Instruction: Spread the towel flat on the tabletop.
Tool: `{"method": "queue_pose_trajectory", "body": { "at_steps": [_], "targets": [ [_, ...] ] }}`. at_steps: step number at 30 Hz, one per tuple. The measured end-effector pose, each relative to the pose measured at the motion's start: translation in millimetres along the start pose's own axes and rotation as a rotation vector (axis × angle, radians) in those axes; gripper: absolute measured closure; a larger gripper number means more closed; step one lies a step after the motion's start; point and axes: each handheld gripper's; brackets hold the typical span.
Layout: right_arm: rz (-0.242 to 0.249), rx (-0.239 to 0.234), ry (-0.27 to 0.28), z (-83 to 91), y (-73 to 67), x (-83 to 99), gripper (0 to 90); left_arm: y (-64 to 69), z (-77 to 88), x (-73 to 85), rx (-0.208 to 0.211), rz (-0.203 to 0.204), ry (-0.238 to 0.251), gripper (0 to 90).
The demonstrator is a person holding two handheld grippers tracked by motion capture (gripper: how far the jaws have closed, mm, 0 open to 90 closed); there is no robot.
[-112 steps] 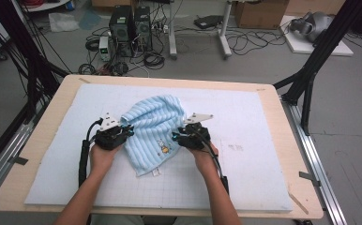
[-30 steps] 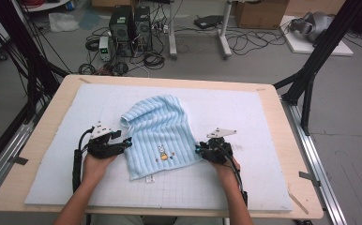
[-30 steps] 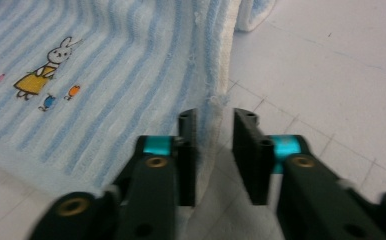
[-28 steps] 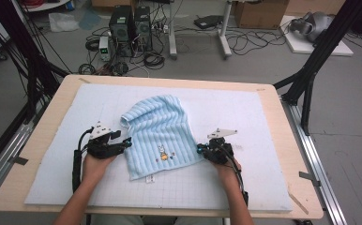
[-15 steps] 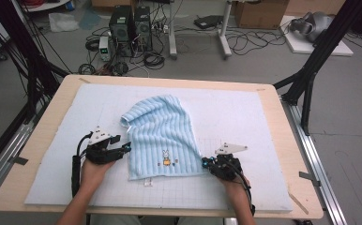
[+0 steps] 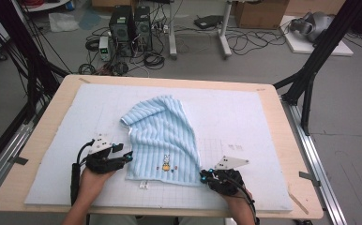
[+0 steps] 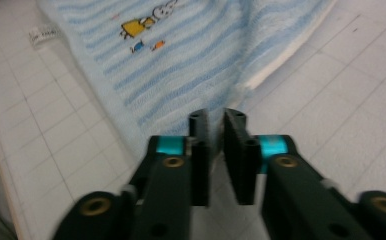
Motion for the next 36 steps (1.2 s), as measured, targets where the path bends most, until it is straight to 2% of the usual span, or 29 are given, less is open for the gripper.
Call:
{"method": "queue_pose_trajectory", "body": {
  "at_steps": [2, 4, 9, 12, 14, 19, 22, 23, 26, 28, 31, 33, 34, 36],
  "targets": [
    [-0.031, 0.015, 0.034, 0.1, 2.2, -1.4, 60.0, 2.5, -1.6, -0.1, -0.001, -0.006, -0.011, 49.4],
    [-0.039, 0.033, 0.058, -1.2, 4.4, -3.6, 50.4, 3.9, -3.1, -0.4, 0.011, -0.011, -0.021, 50.0],
    [-0.087, 0.090, 0.081, -7.9, 10.7, -11.5, 38.2, 4.0, -7.1, -1.5, 0.018, -0.018, -0.065, 50.4],
    [-0.113, 0.130, 0.092, -13.2, 12.9, -16.2, 34.5, 8.6, -11.7, -2.0, 0.023, -0.048, -0.107, 50.8],
    [-0.123, 0.142, 0.088, -17.1, 13.4, -19.0, 34.3, 12.9, -15.5, -2.6, 0.029, -0.094, -0.150, 52.9],
    [-0.127, 0.154, 0.088, -24.6, 11.0, -22.3, 34.5, 16.0, -15.4, -2.0, 0.060, -0.116, -0.147, 68.5],
    [-0.123, 0.158, 0.078, -26.4, 9.9, -23.2, 35.7, 18.6, -15.6, -1.9, 0.079, -0.139, -0.156, 81.7],
    [-0.125, 0.161, 0.078, -26.4, 10.1, -23.2, 36.4, 19.7, -15.9, -1.6, 0.079, -0.136, -0.153, 84.3],
    [-0.136, 0.164, 0.069, -26.9, 11.9, -23.4, 39.2, 19.1, -14.9, -1.4, 0.089, -0.113, -0.153, 86.2],
    [-0.134, 0.164, 0.050, -27.8, 12.4, -24.0, 46.3, 17.7, -13.0, -0.8, 0.106, -0.085, -0.152, 86.4],
    [-0.123, 0.147, -0.010, -31.6, 12.1, -24.5, 57.9, 17.4, -9.1, 1.4, 0.124, -0.055, -0.151, 86.4],
    [-0.121, 0.155, -0.022, -30.5, 11.3, -25.0, 68.6, 18.1, -5.9, 3.3, 0.131, -0.049, -0.152, 86.4],
    [-0.114, 0.143, -0.029, -29.4, 12.0, -25.1, 76.1, 18.5, -4.8, 4.0, 0.136, -0.051, -0.154, 86.5],
    [-0.101, 0.119, -0.039, -28.1, 11.6, -24.5, 84.4, 20.5, -1.0, 6.6, 0.148, -0.051, -0.155, 86.5]
  ]
}}
Point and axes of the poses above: each handheld gripper's, and its own axes: z roughly backward along the jaws, x roughly out of its underside, y roughly to its right, and after that the axes turned 8 degrees about x, right-handed
